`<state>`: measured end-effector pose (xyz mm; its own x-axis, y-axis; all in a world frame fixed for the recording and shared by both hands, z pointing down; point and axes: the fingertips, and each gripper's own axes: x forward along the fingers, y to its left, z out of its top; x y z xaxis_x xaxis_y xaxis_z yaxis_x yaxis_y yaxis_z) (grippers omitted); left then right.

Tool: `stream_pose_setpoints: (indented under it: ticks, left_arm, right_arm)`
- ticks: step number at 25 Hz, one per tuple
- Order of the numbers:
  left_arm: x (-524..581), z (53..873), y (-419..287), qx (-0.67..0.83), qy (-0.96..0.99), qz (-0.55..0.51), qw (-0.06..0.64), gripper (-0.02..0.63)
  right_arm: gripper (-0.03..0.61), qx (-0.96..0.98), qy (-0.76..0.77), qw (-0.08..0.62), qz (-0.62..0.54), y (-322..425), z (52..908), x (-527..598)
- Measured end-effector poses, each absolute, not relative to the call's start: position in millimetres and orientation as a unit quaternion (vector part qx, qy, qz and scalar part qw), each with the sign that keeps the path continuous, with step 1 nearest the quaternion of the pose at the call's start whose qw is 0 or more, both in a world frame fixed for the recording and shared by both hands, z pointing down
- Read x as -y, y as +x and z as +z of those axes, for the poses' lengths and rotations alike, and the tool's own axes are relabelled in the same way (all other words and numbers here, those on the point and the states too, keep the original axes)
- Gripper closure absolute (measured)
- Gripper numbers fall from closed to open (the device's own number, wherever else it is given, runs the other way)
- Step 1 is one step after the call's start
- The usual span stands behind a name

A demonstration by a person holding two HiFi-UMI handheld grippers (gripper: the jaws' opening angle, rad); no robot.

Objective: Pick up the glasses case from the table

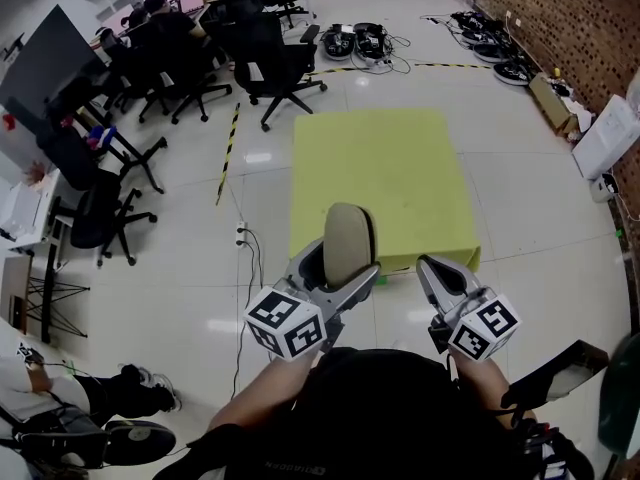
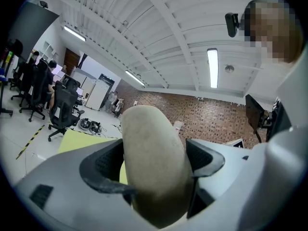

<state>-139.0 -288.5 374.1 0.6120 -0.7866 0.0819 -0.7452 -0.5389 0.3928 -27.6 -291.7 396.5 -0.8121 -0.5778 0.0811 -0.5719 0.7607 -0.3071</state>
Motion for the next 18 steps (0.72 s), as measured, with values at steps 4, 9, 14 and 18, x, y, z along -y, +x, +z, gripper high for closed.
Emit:
stream_pose_setpoints:
  ticks: [4,9,14,18]
  left_arm:
    - [289.1,375.4,-140.6,0.438,0.875,-0.052,0.201,0.201]
    - [289.9,379.6,-134.9,0.438,0.875,-0.05,0.202,0.201]
    - [289.6,379.4,-134.2,0.438,0.875,-0.051,0.2,0.202]
    - [292.6,375.8,-130.1,0.435,0.877,-0.051,0.198,0.202]
  right_arm:
    - [0.578,-0.939,-0.306,0.001,-0.16,-29.1,399.0,291.6]
    - [0.578,-0.94,-0.306,-0.011,-0.147,-26.6,403.4,291.2]
    - [0.578,-0.941,-0.307,-0.014,-0.143,-24.0,402.9,291.8]
    - [0.578,-0.942,-0.303,-0.012,-0.144,-22.0,401.9,293.8]
